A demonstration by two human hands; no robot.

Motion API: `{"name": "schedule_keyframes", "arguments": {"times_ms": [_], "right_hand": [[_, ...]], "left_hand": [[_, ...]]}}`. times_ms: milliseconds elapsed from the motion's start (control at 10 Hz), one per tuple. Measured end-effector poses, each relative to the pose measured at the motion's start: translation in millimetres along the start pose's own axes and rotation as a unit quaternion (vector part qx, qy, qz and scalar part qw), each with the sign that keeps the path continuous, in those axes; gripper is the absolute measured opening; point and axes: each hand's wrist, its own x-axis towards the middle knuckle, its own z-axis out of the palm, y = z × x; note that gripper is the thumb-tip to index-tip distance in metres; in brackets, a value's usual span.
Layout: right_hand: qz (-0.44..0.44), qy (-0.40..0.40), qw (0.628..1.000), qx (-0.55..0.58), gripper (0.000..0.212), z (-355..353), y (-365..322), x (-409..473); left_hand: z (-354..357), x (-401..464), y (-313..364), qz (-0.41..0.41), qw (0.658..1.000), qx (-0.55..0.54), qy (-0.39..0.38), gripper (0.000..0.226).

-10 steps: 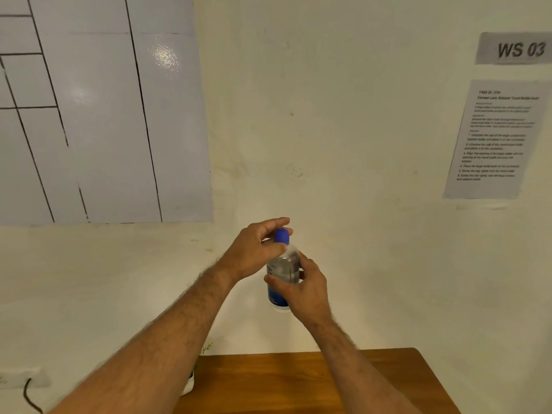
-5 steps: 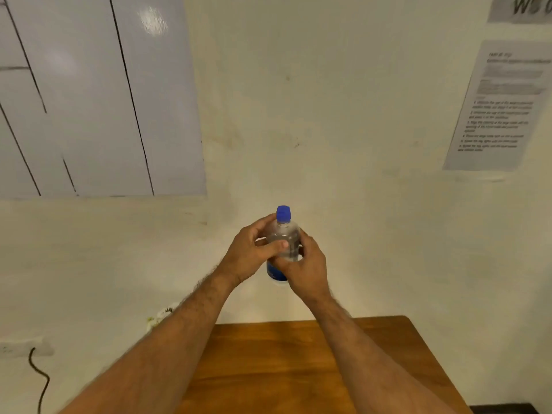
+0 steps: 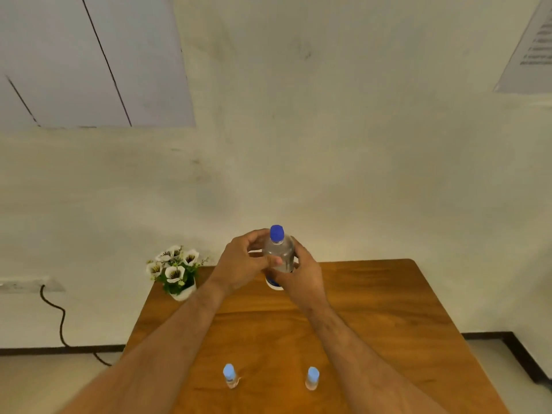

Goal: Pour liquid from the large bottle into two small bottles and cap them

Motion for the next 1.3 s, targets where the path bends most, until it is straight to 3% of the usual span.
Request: {"name": "schedule_keyframes", "arguments": {"times_ms": [100, 300, 500, 1000, 1200, 1300], "right_hand": [[0.018, -0.018, 0.999, -0.026, 0.052, 8, 21, -7], [0.101, -0.035, 0.991, -0.083, 0.07, 26, 80, -18], [0.147, -0.054, 0.982, -0.105, 0.068, 38, 118, -31], [0.206, -0.084, 0.964, -0.145, 0.071, 47, 138, -28], [0.216, -0.129, 0.954, -0.163, 0.065, 39, 139, -28], [0.229, -0.161, 0.935, -0.22, 0.077, 27, 132, -30]], "left_hand": [[11, -5, -30, -0.027, 1.0, 0.016, -0.004, 0.07], [33, -15, -92, -0.081, 0.996, 0.019, -0.024, 0.072], [54, -23, -135, -0.137, 0.99, 0.02, -0.042, 0.076], [66, -18, -167, -0.195, 0.979, -0.006, -0.061, 0.079], [66, -29, -163, -0.175, 0.974, 0.096, -0.106, 0.095], [59, -42, -161, -0.131, 0.965, 0.187, -0.129, 0.086]]}}
